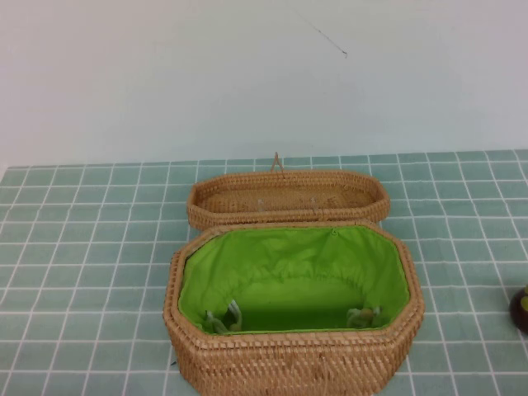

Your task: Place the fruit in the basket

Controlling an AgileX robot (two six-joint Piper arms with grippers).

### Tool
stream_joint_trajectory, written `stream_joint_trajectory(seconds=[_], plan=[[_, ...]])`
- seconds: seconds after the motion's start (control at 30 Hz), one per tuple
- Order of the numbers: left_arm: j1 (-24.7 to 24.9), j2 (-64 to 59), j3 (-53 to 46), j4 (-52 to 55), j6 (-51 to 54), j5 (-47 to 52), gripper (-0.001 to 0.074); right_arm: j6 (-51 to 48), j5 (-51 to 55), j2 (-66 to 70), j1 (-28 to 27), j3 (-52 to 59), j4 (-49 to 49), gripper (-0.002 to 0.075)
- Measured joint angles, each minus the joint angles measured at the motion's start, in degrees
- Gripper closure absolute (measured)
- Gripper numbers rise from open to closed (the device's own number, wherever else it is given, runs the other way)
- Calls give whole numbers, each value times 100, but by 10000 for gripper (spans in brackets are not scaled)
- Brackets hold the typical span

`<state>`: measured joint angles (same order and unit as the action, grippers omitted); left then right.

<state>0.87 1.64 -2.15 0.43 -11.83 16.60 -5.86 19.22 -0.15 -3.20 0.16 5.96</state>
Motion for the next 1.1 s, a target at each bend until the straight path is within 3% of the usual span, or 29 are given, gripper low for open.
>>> stream_joint_trajectory(seconds=[0.17,0.4,0.77,1.1], plan=[[0,0,0,0,0,0,735,0,-100,0,0,0,-455,728],[0,0,0,-43,0,0,735,0,-1038,0,0,-16,-1166,728],[0,0,0,-43,0,0,735,0,-85,0,0,-16,-1080,728],[0,0,0,-74,0,0,735,-11,-61,0,0,-16,-1080,728]])
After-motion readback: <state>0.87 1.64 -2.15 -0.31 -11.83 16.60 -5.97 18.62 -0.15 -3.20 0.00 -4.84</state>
